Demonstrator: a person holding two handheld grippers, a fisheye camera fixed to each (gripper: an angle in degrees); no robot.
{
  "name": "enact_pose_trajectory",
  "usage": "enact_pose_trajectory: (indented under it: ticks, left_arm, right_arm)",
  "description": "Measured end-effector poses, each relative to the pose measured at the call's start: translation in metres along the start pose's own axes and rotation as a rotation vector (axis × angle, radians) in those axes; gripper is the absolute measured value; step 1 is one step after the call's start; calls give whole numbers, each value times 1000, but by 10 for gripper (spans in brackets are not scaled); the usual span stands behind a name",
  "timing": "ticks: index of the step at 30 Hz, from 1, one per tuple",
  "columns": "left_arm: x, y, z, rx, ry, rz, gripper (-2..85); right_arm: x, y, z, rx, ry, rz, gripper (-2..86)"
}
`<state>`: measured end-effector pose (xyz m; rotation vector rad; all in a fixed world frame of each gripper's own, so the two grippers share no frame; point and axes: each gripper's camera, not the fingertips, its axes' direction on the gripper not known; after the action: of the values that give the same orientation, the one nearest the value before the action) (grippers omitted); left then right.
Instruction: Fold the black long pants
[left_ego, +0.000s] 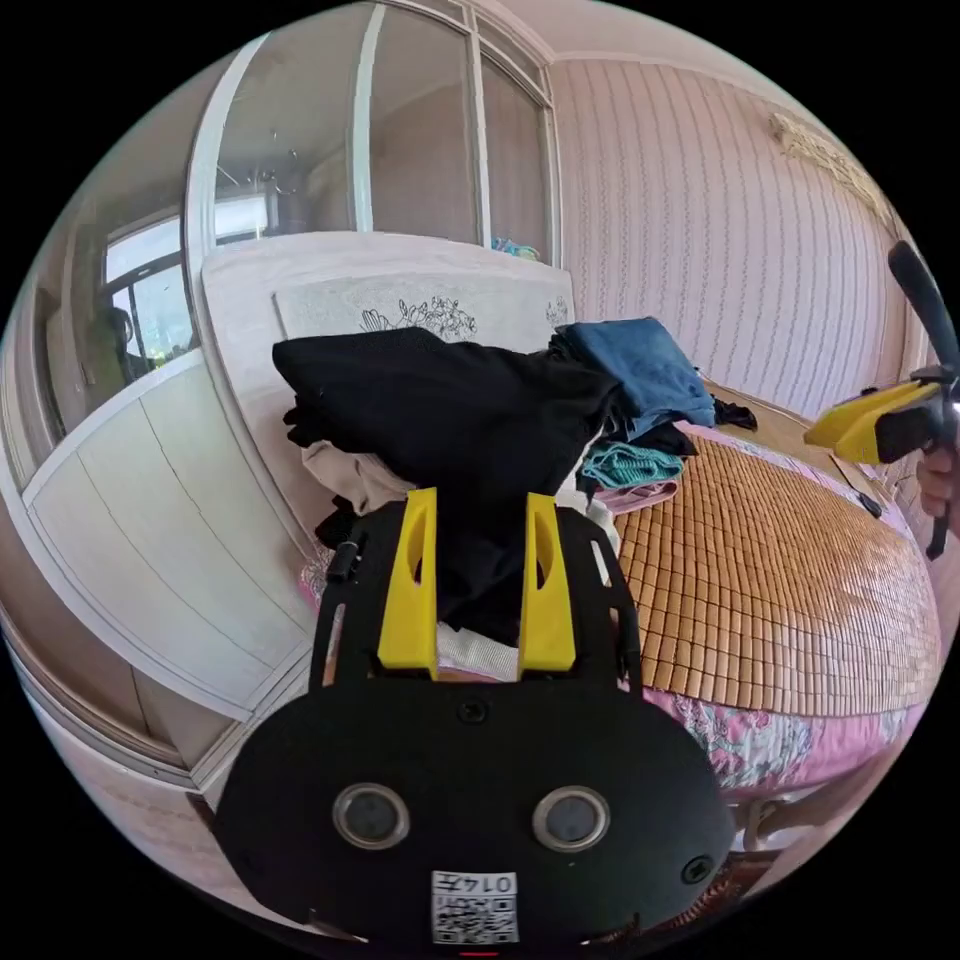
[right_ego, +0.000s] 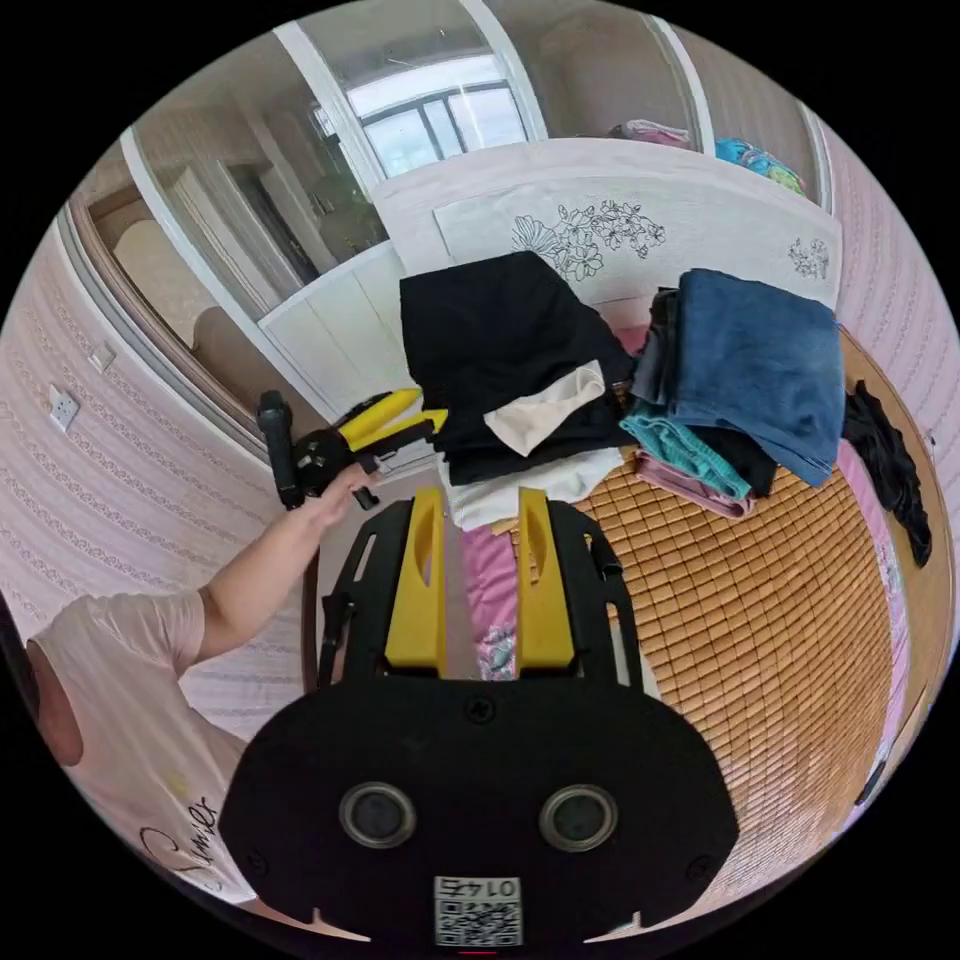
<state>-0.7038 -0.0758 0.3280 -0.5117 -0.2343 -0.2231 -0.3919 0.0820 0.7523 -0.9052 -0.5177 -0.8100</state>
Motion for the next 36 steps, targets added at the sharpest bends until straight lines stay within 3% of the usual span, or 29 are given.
enact_pose_trajectory:
  ticks: [5, 9, 13, 15, 17, 22, 27, 36]
  left_arm:
    - [-5, 3, 7, 48, 39, -46, 1]
    - [-4, 14, -13, 119, 158, -53, -8]
    - [24, 28, -46, 201, 350, 34, -10]
    - [41, 36, -55, 211, 359, 81, -10]
    - [54, 43, -55, 198, 418, 86, -10]
    - [98, 34, -48, 166, 524, 162, -10]
    - [153, 9, -37, 36, 757, 258, -10]
    - [329, 13, -44, -107, 984, 598, -10]
  right_arm:
    - [1, -7, 25, 56, -33, 72, 118]
    - [22, -9, 47, 77, -32, 170, 129]
    - [38, 3, 77, 113, -208, 282, 129]
    - [43, 15, 78, 114, -277, 279, 101]
    - [52, 32, 67, 93, -308, 243, 47]
    - [77, 77, 27, 119, -250, 247, 25]
    - [111, 147, -27, 191, -231, 322, 18]
    - [159, 347, -131, 373, -186, 524, 15]
